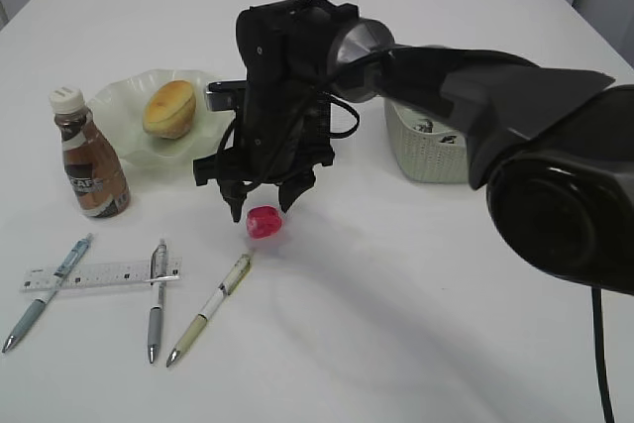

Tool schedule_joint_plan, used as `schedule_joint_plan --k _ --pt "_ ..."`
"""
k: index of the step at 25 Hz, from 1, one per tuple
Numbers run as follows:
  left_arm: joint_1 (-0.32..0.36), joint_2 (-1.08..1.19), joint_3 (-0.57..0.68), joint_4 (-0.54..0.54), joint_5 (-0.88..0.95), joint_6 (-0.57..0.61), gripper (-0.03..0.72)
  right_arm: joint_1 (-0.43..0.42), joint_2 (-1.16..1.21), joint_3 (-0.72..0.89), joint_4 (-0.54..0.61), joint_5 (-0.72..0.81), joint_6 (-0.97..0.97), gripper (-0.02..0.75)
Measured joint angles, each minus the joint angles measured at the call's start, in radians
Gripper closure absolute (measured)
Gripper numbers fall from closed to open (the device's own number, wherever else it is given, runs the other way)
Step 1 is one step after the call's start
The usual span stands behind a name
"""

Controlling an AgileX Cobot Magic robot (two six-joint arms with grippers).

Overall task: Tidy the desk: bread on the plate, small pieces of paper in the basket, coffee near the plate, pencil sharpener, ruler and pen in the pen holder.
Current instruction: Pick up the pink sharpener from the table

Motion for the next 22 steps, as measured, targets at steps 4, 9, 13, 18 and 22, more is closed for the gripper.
schedule_joint_plan --k 4,9,13,18,22 --pt "0.0 0.0 0.0 0.0 0.0 0.0 0.345 0.0 0.013 0.0 -0.012 0.0 0.0 0.23" --pt "0.0 0.0 0.0 0.0 0.0 0.0 0.345 0.0 0.013 -0.002 -0.032 0.0 0.0 0.23" --pt "0.0 0.0 0.0 0.0 0.0 0.0 0.345 0.0 0.013 -0.002 -0.036 0.0 0.0 0.23" --pt "0.0 0.0 0.0 0.0 0.0 0.0 0.345 0.0 0.013 -0.002 -0.036 0.0 0.0 0.23" --pt "0.0 0.0 0.0 -0.002 0.0 0.0 0.345 0.0 0.013 -0.002 -0.036 0.0 0.0 0.23"
